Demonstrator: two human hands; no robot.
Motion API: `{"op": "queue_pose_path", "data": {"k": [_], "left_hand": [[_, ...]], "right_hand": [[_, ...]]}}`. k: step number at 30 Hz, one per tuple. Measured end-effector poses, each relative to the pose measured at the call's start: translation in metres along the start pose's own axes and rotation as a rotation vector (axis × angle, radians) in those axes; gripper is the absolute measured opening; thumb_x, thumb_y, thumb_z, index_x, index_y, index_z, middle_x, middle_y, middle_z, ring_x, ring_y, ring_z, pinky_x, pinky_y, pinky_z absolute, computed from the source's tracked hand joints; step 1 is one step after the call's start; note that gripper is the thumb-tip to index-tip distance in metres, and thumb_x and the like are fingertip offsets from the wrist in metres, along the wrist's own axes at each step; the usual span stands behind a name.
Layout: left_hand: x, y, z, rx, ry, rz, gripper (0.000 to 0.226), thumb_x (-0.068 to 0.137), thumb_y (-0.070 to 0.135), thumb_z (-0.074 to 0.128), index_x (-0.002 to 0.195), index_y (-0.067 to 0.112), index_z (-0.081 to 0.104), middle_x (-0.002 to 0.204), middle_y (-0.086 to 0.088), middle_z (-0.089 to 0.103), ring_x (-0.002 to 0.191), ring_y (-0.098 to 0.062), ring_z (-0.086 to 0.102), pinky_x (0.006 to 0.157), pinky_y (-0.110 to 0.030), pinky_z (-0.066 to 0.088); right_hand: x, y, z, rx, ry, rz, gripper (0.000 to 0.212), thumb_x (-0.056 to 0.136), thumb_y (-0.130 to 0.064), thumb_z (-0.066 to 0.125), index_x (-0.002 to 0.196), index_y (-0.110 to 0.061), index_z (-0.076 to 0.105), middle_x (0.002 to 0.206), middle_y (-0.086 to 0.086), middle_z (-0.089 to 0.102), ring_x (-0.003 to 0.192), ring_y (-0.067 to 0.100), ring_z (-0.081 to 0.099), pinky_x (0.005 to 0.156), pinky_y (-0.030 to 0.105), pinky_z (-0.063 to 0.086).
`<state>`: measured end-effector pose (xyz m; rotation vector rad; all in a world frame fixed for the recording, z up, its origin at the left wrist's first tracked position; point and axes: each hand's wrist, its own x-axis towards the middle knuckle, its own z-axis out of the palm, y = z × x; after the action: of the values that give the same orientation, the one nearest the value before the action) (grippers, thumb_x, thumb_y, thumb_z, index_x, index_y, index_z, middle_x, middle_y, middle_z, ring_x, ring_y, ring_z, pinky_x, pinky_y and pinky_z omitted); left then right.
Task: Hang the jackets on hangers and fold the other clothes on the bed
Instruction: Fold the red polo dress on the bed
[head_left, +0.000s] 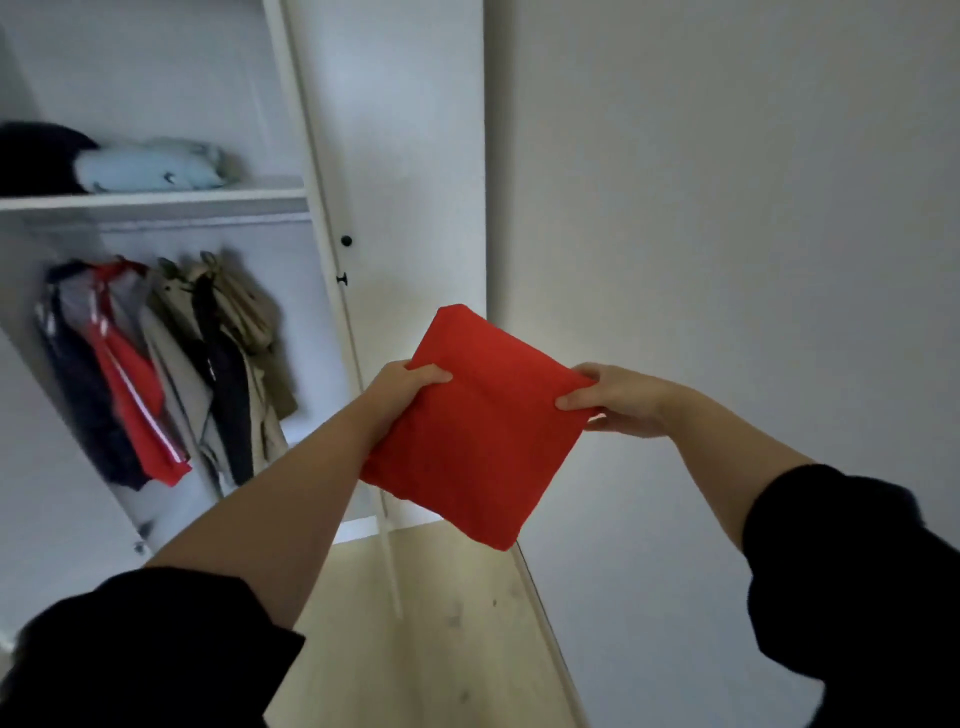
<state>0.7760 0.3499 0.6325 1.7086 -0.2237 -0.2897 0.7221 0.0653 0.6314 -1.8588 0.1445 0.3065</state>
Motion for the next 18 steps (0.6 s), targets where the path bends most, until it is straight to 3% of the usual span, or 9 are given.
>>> {"op": "queue_pose_path", "data": {"k": [2, 4, 6, 8, 10, 12, 15, 18], "left_hand": [[0.007, 0.006, -0.015, -0.012, 0.061, -0.029, 0.021, 0.081, 0.029, 0.069, 0.099, 0.019, 0.066, 0.080, -0.001, 0.075, 0.074, -0.022, 0.072, 0.062, -0.030, 0.054], [0.015, 0.013, -0.032, -0.017, 0.111, -0.045, 0.026, 0.080, 0.030, 0.069, 0.102, 0.017, 0.067, 0.085, -0.004, 0.075, 0.078, -0.024, 0.072, 0.065, -0.032, 0.054], [0.022, 0.019, -0.051, -0.032, 0.158, -0.051, 0.031, 0.079, 0.030, 0.070, 0.106, 0.015, 0.067, 0.091, -0.007, 0.075, 0.083, -0.027, 0.071, 0.070, -0.034, 0.055], [0.026, 0.019, -0.073, -0.067, 0.212, -0.055, 0.034, 0.079, 0.030, 0.071, 0.108, 0.014, 0.068, 0.094, -0.010, 0.074, 0.086, -0.029, 0.071, 0.076, -0.038, 0.056], [0.025, 0.015, -0.096, -0.111, 0.262, -0.078, 0.031, 0.080, 0.030, 0.070, 0.106, 0.014, 0.068, 0.092, -0.010, 0.075, 0.082, -0.027, 0.072, 0.072, -0.036, 0.056], [0.022, 0.010, -0.122, -0.150, 0.294, -0.107, 0.028, 0.081, 0.028, 0.067, 0.105, 0.013, 0.069, 0.090, -0.011, 0.074, 0.077, -0.026, 0.072, 0.068, -0.033, 0.055], [0.018, 0.002, -0.171, -0.184, 0.358, -0.139, 0.032, 0.082, 0.026, 0.066, 0.107, 0.007, 0.069, 0.093, -0.015, 0.073, 0.079, -0.029, 0.071, 0.073, -0.035, 0.056], [0.013, -0.001, -0.234, -0.204, 0.391, -0.169, 0.026, 0.083, 0.027, 0.065, 0.100, 0.008, 0.070, 0.090, -0.016, 0.074, 0.075, -0.029, 0.071, 0.065, -0.034, 0.058]], "right_hand": [[0.026, -0.011, 0.003, 0.127, -0.019, -0.057, 0.045, 0.078, -0.008, 0.074, 0.120, -0.011, 0.057, 0.112, 0.006, 0.068, 0.107, 0.020, 0.063, 0.098, 0.036, 0.048], [0.053, -0.024, 0.015, 0.297, -0.025, -0.121, 0.039, 0.082, 0.000, 0.067, 0.119, -0.003, 0.058, 0.108, 0.012, 0.070, 0.094, 0.020, 0.068, 0.080, 0.030, 0.055], [0.078, -0.034, 0.030, 0.485, -0.031, -0.138, 0.033, 0.083, -0.004, 0.066, 0.116, -0.003, 0.061, 0.104, 0.013, 0.071, 0.086, 0.021, 0.072, 0.067, 0.028, 0.057], [0.100, -0.041, 0.052, 0.645, -0.059, -0.114, 0.035, 0.082, -0.020, 0.070, 0.113, -0.009, 0.064, 0.099, 0.011, 0.073, 0.080, 0.022, 0.073, 0.062, 0.030, 0.057], [0.123, -0.044, 0.081, 0.765, -0.121, -0.058, 0.040, 0.081, -0.046, 0.069, 0.106, -0.015, 0.072, 0.100, 0.010, 0.073, 0.083, 0.024, 0.072, 0.066, 0.035, 0.057], [0.145, -0.046, 0.116, 0.857, -0.223, -0.001, 0.057, 0.082, -0.067, 0.055, 0.105, -0.018, 0.074, 0.109, 0.010, 0.071, 0.093, 0.028, 0.070, 0.074, 0.040, 0.056], [0.178, -0.050, 0.174, 0.986, -0.396, 0.039, 0.073, 0.084, -0.075, 0.039, 0.118, -0.015, 0.064, 0.117, 0.011, 0.068, 0.099, 0.030, 0.068, 0.080, 0.041, 0.054], [0.209, -0.064, 0.239, 1.070, -0.525, 0.057, 0.074, 0.082, -0.075, 0.045, 0.114, -0.012, 0.069, 0.116, 0.012, 0.068, 0.099, 0.033, 0.067, 0.085, 0.043, 0.053]]}}
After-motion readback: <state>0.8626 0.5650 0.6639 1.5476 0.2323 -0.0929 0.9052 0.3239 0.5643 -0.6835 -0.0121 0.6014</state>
